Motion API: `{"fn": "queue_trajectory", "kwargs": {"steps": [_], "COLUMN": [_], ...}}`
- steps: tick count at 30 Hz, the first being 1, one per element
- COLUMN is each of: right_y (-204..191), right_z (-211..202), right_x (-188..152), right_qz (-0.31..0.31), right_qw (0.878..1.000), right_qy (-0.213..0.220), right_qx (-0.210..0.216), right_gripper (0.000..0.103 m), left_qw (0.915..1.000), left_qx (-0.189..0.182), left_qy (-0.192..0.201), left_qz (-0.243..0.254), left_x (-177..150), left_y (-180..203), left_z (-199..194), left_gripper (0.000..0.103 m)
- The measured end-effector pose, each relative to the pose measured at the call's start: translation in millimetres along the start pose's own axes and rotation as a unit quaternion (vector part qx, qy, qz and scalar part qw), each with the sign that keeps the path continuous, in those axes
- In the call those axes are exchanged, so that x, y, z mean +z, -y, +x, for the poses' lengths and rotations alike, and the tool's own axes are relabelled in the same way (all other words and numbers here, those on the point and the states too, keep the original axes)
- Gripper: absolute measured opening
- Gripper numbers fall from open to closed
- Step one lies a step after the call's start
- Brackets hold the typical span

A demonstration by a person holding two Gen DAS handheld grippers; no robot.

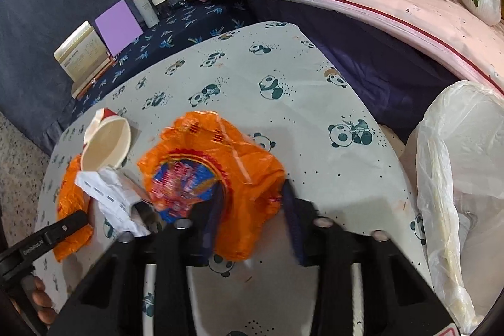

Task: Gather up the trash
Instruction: 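Grasp the orange bag with red characters with the left tool while the right tool grasps the orange printed wrapper, then carry the orange bag and wrapper in both tools over the bin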

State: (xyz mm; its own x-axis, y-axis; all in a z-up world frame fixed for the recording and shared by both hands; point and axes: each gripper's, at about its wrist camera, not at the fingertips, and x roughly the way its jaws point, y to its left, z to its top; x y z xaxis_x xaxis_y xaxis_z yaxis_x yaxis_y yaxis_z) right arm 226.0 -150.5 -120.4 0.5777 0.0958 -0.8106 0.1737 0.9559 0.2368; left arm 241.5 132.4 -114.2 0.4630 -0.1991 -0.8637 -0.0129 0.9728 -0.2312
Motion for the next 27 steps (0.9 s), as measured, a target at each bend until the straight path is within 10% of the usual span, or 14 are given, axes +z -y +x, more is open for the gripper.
{"fn": "queue_trajectory", "kwargs": {"steps": [27], "right_y": [47], "right_z": [-163], "right_x": [-8], "right_qz": [0.038], "right_qw": [0.988], "right_qy": [0.149], "right_qx": [0.015], "right_gripper": [0.010], "left_qw": [0.9901], "left_qx": [-0.064], "left_qy": [0.071], "left_qz": [0.103], "left_x": [-38], "left_y": [108], "left_z": [-103], "left_gripper": [0.029]}}
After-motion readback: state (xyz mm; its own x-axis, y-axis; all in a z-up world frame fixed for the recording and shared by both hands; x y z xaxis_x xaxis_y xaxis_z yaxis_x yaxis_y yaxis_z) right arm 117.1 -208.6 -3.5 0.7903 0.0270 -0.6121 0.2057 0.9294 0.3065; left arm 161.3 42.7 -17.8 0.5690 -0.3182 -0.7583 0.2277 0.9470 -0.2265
